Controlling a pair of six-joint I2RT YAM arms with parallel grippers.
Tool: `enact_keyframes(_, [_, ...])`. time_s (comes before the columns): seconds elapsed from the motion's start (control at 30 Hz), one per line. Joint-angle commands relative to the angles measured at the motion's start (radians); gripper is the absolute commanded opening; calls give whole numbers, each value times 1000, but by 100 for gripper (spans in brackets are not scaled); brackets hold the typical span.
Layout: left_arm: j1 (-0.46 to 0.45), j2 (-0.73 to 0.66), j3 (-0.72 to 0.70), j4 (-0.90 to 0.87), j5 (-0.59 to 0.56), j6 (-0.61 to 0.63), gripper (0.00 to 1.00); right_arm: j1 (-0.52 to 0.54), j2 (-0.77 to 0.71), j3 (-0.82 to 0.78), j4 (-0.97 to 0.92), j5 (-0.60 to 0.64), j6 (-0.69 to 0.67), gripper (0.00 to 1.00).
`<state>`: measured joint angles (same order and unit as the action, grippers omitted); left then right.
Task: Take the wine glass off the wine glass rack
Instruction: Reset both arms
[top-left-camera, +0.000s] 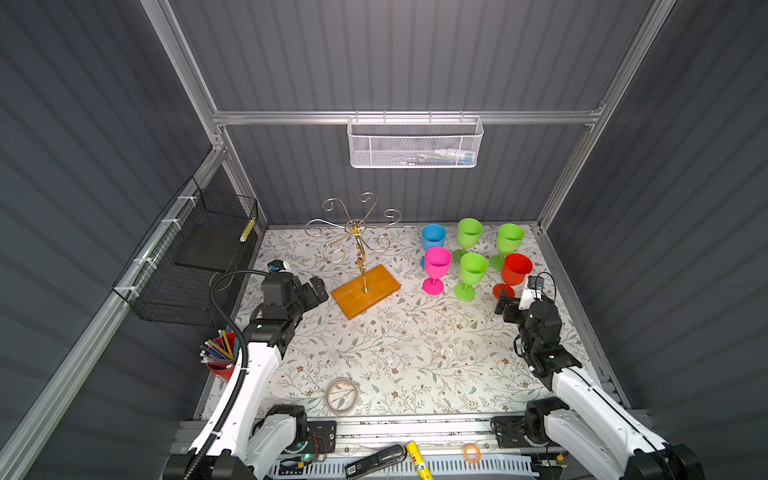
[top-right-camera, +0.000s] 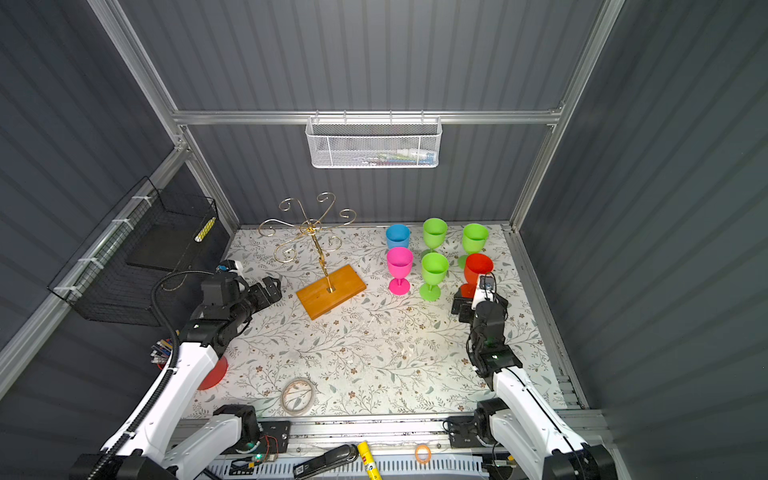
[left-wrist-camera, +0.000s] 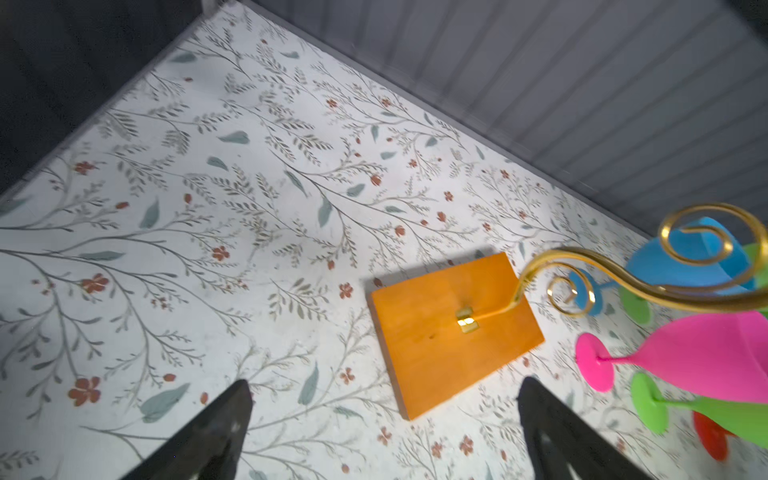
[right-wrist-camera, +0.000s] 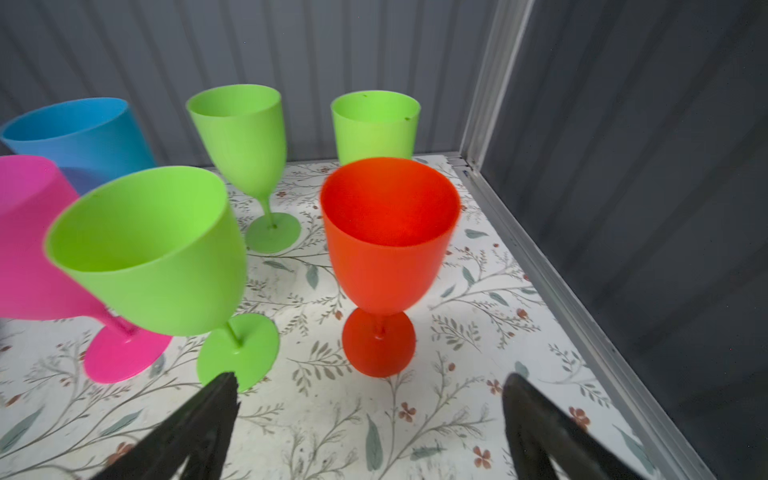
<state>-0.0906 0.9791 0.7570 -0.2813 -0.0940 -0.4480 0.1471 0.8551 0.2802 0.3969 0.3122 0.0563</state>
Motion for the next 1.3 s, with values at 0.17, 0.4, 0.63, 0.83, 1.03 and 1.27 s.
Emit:
enact_keyframes(0.17, [-4,122,-72,236,-204,133,100,-103,170,-143,521,-105,-18,99])
enact_keyframes(0.4, [-2,377,-58,361,-318,251,100,-110,365,-153,723,-122,-38,99])
enact_keyframes(0.63, [-1,515,-150,672,-273,321,100,-117,499,-143,847,-123,-55,99])
enact_keyframes(0.83, [4,604,-203,870,-241,370,100,-142,652,-123,972,-150,-39,99])
enact_keyframes(1.03, [8,613,-309,1121,-217,422,100,-176,637,-118,940,-188,-8,99])
enact_keyframes(1.27, [11,733,-382,1369,-202,433,100,-198,620,-112,901,-218,11,99])
